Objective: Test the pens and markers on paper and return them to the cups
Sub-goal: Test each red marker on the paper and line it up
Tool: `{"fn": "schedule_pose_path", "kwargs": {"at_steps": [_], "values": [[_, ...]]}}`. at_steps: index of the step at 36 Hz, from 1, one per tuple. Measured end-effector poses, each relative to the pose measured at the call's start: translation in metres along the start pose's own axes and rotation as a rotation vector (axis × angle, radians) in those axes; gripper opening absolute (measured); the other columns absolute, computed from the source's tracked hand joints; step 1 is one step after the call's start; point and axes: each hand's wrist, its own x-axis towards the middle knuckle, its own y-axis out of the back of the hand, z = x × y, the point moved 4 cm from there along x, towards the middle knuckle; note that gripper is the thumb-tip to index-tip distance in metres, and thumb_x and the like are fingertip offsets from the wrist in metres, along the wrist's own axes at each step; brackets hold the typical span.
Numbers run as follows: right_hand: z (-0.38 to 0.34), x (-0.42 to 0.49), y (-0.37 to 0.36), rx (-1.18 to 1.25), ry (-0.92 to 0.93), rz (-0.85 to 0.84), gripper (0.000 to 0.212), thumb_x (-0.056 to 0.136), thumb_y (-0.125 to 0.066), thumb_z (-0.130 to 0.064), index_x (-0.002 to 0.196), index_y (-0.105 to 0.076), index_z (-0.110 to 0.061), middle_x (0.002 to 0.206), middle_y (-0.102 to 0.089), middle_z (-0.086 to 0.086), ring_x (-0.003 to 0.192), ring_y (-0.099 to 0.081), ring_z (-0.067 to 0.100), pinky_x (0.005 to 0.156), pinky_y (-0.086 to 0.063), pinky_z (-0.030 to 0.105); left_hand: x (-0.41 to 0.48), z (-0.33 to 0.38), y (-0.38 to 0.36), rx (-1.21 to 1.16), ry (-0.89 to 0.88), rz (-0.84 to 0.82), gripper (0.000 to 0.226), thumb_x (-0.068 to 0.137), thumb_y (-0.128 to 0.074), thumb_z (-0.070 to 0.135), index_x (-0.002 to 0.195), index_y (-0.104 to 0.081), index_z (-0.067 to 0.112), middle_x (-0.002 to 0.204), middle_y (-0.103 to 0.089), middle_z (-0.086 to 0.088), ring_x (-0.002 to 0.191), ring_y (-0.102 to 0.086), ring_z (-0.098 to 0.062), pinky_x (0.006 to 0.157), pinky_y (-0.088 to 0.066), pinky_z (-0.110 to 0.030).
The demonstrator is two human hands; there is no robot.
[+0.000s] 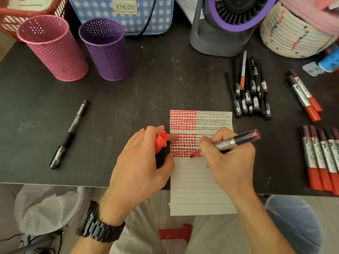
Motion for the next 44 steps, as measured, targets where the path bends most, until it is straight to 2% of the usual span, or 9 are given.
{"fn": "schedule_pose_path", "kwargs": {"at_steps": [3,7,13,19,25,30,35,39,44], "values": [[0.000,-0.001,0.001,0.036,-0.011,0.017,0.030,0.082,-0.068,-0.014,0.056,-0.053,-0.012,0.045,-0.054,0.001,0.039,-0.049,0.016,0.040,-0.041,0.034,-0.001,0.000,0.000,-0.018,0.000,0.007,0.026,0.082,-0.049,0.048,0.103,-0.035,0.041,0.123,-0.062,0.024,0.122,-0.051,-0.001,0.088,-0.040,-0.019],[0.005,0.002,0.011,0.300,-0.115,0.065,0.038,0.086,-0.069,-0.012,0.055,-0.050,-0.024,0.042,-0.049,-0.007,0.035,-0.044,0.006,0.038,-0.035,0.017,0.001,-0.003,-0.001,-0.034,0.010,0.005,0.024,0.080,-0.047,0.050,0.099,-0.032,0.045,0.127,-0.059,0.030,0.128,-0.046,0.003,0.088,-0.038,-0.019],[0.002,0.009,0.016,0.501,-0.235,-0.014,0.038,0.091,-0.074,-0.027,0.059,-0.056,-0.026,0.047,-0.047,-0.004,0.039,-0.039,0.008,0.040,-0.032,0.019,0.001,-0.004,-0.002,-0.029,0.009,-0.029,0.023,0.082,-0.048,0.052,0.098,-0.031,0.052,0.128,-0.060,0.028,0.124,-0.048,0.002,0.088,-0.041,-0.022],[-0.015,0.009,0.028,0.674,-0.341,-0.088,0.020,0.085,-0.072,-0.039,0.078,-0.072,-0.020,0.065,-0.059,0.002,0.055,-0.052,0.012,0.049,-0.042,0.022,-0.003,-0.001,0.005,-0.098,0.057,-0.052,0.015,0.096,-0.049,0.049,0.095,-0.040,0.038,0.122,-0.063,0.026,0.117,-0.053,0.002,0.089,-0.046,-0.028],[-0.021,-0.009,0.054,0.926,-0.470,-0.202,0.045,0.083,-0.063,-0.038,0.113,-0.077,-0.006,0.096,-0.073,0.017,0.067,-0.064,0.021,0.057,-0.055,0.027,-0.007,0.007,0.017,-0.405,0.127,-0.058,0.028,0.100,-0.040,0.052,0.111,-0.058,0.033,0.118,-0.065,0.033,0.107,-0.062,0.004,0.088,-0.044,-0.025],[-0.028,-0.017,0.075,0.908,-0.436,-0.194,0.037,0.079,-0.065,-0.037,0.100,-0.079,-0.010,0.092,-0.073,0.022,0.062,-0.062,0.022,0.054,-0.052,0.028,0.002,0.027,0.027,-0.260,0.010,0.008,0.029,0.090,-0.039,0.064,0.102,-0.059,0.047,0.106,-0.065,0.029,0.100,-0.064,0.003,0.078,-0.051,-0.018],[-0.032,-0.025,0.093,0.874,-0.417,-0.067,0.026,0.071,-0.072,-0.042,0.076,-0.078,-0.018,0.079,-0.073,0.021,0.052,-0.060,0.018,0.047,-0.049,0.025,0.008,0.066,0.026,-0.285,-0.140,-0.035,0.028,0.090,-0.055,0.055,0.115,-0.061,0.043,0.101,-0.069,0.018,0.089,-0.069,-0.009,0.073,-0.056,-0.024],[-0.031,-0.031,0.109,0.774,-0.396,0.095,0.036,0.064,-0.076,-0.056,0.064,-0.077,-0.020,0.061,-0.066,0.012,0.049,-0.058,0.013,0.043,-0.046,0.021,0.009,0.081,0.021,-0.343,-0.155,-0.045,0.031,0.084,-0.066,0.054,0.109,-0.053,0.042,0.096,-0.071,0.014,0.077,-0.068,-0.017,0.071,-0.055,-0.032],[-0.027,-0.038,0.122,0.679,-0.392,0.226,0.040,0.065,-0.076,-0.062,0.059,-0.076,-0.022,0.055,-0.063,0.008,0.044,-0.054,0.012,0.040,-0.041,0.020,0.004,0.089,0.012,-0.356,-0.183,-0.075,0.033,0.080,-0.060,0.065,0.107,-0.060,0.046,0.100,-0.071,0.016,0.077,-0.065,-0.016,0.071,-0.053,-0.034]]}}
